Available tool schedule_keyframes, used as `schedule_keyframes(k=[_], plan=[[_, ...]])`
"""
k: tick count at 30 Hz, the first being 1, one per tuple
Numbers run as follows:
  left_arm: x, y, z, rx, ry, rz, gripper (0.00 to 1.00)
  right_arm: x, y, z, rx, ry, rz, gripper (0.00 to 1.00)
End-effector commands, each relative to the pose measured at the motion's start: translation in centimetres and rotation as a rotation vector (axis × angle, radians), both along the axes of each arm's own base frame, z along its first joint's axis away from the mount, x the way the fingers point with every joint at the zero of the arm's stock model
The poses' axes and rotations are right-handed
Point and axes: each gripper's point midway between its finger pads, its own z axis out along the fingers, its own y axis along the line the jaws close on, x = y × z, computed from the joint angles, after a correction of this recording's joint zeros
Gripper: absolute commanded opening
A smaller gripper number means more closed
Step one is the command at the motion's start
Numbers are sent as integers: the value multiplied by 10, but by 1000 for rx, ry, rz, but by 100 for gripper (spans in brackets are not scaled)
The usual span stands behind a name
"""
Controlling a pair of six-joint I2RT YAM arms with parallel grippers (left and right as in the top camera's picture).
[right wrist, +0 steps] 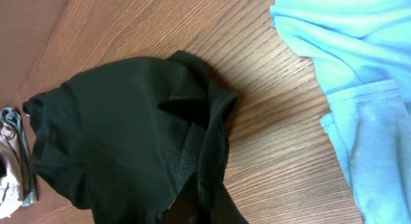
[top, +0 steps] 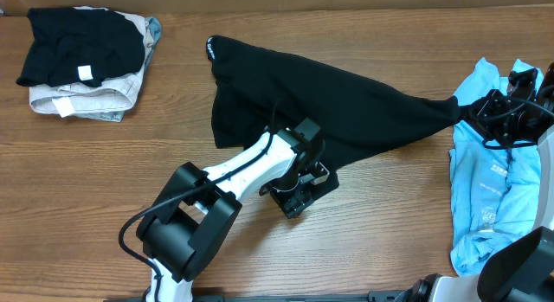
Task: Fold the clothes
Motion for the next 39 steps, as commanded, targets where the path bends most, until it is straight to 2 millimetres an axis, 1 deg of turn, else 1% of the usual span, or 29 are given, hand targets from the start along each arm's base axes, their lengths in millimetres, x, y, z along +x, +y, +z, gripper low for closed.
schedule_keyframes(k=[1,5,6,8,10,11,12,13,16,17,18,19,20,23,25,28,29,31,33,35,37,39], plan=[[-17,2,-12,14,74,21,72,-1,-3,10,-29,-26,-1,4],[-25,1,-11,24,92,7,71,-1,-3,9,-29,-25,-1,4],[-28,-1,-11,24,93,-2,66,-1,-3,9,-29,-25,-1,4],[-31,-4,-11,30,92,-3,61,-1,-3,9,-28,-24,-1,4],[-33,-6,-11,41,86,4,53,-1,-3,9,-28,-23,-1,4],[-35,-6,-11,48,88,17,47,-2,-2,9,-27,-22,-1,4],[-36,-7,-11,54,91,29,45,-2,-2,9,-27,-21,-1,4],[-38,-6,-11,62,94,44,39,-2,-2,9,-27,-21,-1,4],[-38,-5,-10,65,97,48,30,-2,-2,9,-27,-21,-1,4],[-38,-6,-11,65,96,48,24,-2,-2,9,-27,-21,-1,4],[-38,-6,-10,65,96,49,14,-2,-2,9,-26,-19,-1,4],[-37,-6,-11,64,95,49,11,-2,-2,9,-25,-18,-1,4],[-38,-6,-11,64,95,49,5,-3,-2,9,-24,-16,-1,4],[-37,-6,-10,63,94,50,4,-4,-1,8,-22,-11,-1,4],[-31,-8,-7,61,77,61,4,-4,-1,8,-22,-11,-1,4],[-10,-15,6,48,23,101,4,-4,-1,8,-21,-12,0,4],[0,-18,14,38,2,118,4,-4,-1,8,-21,-12,0,4],[26,-23,37,15,-56,164,4,-4,-1,8,-18,-13,1,4],[55,-23,64,4,-126,220,4,-3,1,9,-10,-17,5,4],[88,-16,98,-1,-217,307,4,-2,4,11,9,-28,13,4],[119,-3,132,-5,-306,417,4,-1,7,14,23,-43,21,4],[147,14,168,-22,-391,523,4,1,9,22,28,-63,27,4]])
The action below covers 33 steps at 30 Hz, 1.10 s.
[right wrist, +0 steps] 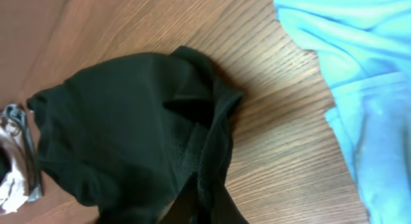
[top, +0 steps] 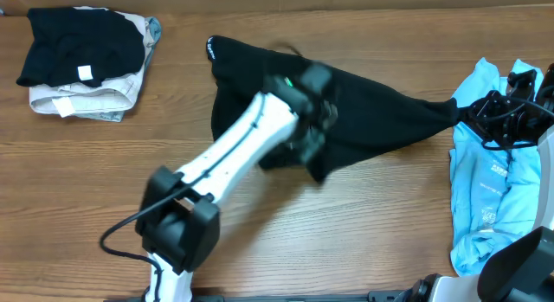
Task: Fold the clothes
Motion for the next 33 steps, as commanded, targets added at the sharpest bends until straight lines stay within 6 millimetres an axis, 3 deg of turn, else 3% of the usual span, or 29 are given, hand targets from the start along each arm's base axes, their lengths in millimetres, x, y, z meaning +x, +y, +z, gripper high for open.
schedule_keyframes(k=[1,4,6,9,12,16,22,28,33], plan=[[55,36,60,-1,-185,233,4,3,4,27,-2,-78,18,4],[90,67,125,-81,-331,346,4,5,3,55,-31,-137,19,4],[101,87,162,-134,-408,421,4,6,2,77,-52,-178,20,4],[105,123,223,-206,-540,510,4,4,4,120,-88,-248,21,4],[96,155,276,-268,-666,587,4,-3,6,161,-123,-314,22,4],[67,194,341,-323,-848,667,4,-18,10,216,-186,-392,10,4],[-2,236,421,-359,-1114,754,4,-54,22,291,-277,-518,-9,4],[-73,257,468,-423,-1281,787,4,-97,44,344,-341,-647,-10,4],[-115,265,485,-460,-1355,785,4,-128,59,369,-382,-732,-11,4]])
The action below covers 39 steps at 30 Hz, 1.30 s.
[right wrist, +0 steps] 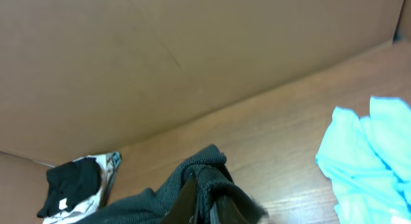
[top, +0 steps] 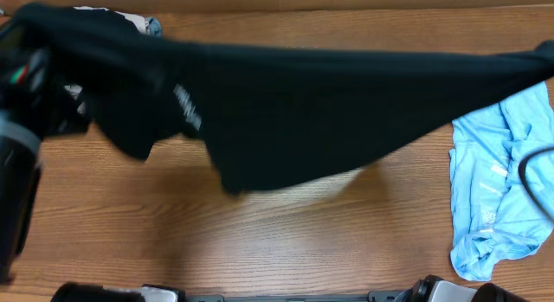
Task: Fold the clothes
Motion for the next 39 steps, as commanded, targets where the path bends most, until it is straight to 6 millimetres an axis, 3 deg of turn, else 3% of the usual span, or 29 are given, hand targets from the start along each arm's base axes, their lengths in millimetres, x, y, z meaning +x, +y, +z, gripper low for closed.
schedule_keyframes(k=[1,4,7,10,15,19,24,26,29,35,39], plan=[[-15,15,9,2,-41,67,4,-16,2,15,-48,-57,-27,4],[-16,13,9,31,-40,55,4,-20,4,14,-47,-54,-27,4],[-1,10,0,39,3,52,4,-13,1,9,-36,-32,-27,4],[28,5,-17,55,78,51,4,0,-6,0,-18,6,-26,4],[95,-13,-57,133,228,4,4,37,-21,-21,23,85,-14,4],[156,-26,-93,153,320,-12,4,85,-21,-38,42,124,57,4],[238,-25,-126,147,328,21,4,183,-11,-54,68,80,121,4],[264,-21,-126,137,282,37,4,219,-4,-51,99,13,145,4],[281,-14,-108,120,186,61,4,249,7,-35,117,-96,186,4],[274,18,-57,110,10,126,4,260,6,18,48,-328,202,4],[274,32,-50,120,-16,102,4,266,5,18,39,-343,204,4]])
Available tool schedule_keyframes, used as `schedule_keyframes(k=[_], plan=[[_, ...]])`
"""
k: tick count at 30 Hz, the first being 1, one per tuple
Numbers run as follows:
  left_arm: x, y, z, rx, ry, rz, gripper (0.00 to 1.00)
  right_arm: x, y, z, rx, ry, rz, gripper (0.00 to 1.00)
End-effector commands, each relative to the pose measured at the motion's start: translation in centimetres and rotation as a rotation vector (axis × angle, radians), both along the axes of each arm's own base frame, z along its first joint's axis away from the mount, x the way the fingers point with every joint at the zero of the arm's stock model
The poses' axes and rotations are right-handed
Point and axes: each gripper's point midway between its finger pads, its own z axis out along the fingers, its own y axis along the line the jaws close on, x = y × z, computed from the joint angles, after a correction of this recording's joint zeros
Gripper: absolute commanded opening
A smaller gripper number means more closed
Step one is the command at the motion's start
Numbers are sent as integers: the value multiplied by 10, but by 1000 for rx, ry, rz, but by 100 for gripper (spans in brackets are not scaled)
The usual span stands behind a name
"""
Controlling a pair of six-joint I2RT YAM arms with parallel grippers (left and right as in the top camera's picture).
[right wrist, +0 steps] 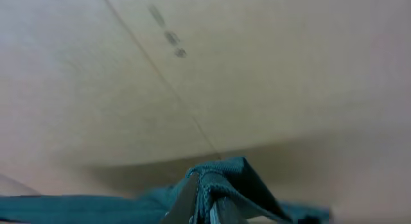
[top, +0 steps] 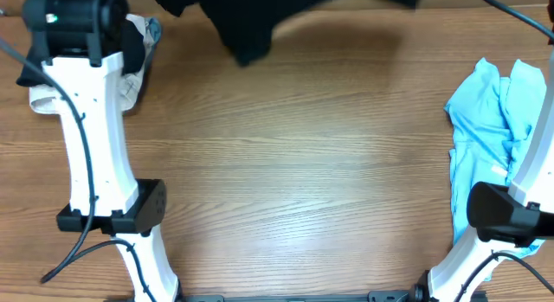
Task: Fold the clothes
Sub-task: 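Lay the black shirt flat near the top edge with both grippers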
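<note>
The black garment [top: 260, 21] hangs blurred in the air along the far edge of the overhead view, its lowest fold reaching down near the table's back. In the right wrist view my right gripper [right wrist: 204, 185] is shut on a bunched edge of this garment [right wrist: 225, 176], lifted and facing a cardboard wall. My left arm [top: 82, 86] stands raised at the far left, its head beside the garment's left end. Its fingers are hidden. A light blue garment [top: 485, 138] lies crumpled at the right edge of the table.
A stack of folded clothes [top: 138, 60] sits at the far left corner, mostly hidden behind the left arm. The right arm's base [top: 511, 211] stands at the right edge over the blue garment. A cardboard wall [right wrist: 257, 70] runs behind the table.
The black garment was stretched in the air across the table's upper half and now sits at the far top edge. Both arms are raised farther; the right wrist view now faces the wall.
The black garment lay spread on the table, my right gripper shut on its right end and the left arm at its front edge. Then the left arm was over the garment's middle. Later both arms held it stretched in the air; now it is farther back.
</note>
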Motion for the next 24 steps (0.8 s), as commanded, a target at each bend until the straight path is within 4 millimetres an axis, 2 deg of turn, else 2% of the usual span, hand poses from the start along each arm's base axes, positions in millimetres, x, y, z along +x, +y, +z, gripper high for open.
schedule_keyframes(k=[1,3,5,7,10,14,16,18,20,24], plan=[[-20,17,28,23,-61,-8,4,-9,-3,16,-5,-38,-17,4],[-14,18,15,19,-25,-25,4,1,-1,-3,-14,11,-8,4],[-7,19,-3,17,31,-24,4,15,3,-35,-30,90,5,4],[2,17,-30,13,111,-33,4,27,7,-70,-53,174,24,4],[15,13,-85,1,278,-56,4,46,3,-126,-63,310,18,4],[23,3,-166,-35,522,-114,4,58,-4,-185,-79,442,24,4],[20,-8,-199,-71,631,-172,4,57,-8,-199,-78,486,25,4],[13,-18,-220,-111,708,-226,4,54,-14,-203,-73,506,21,4],[8,-26,-223,-139,730,-270,4,47,-17,-196,-59,494,47,4],[-9,-39,-196,-167,690,-335,4,20,-25,-169,-15,483,76,4]])
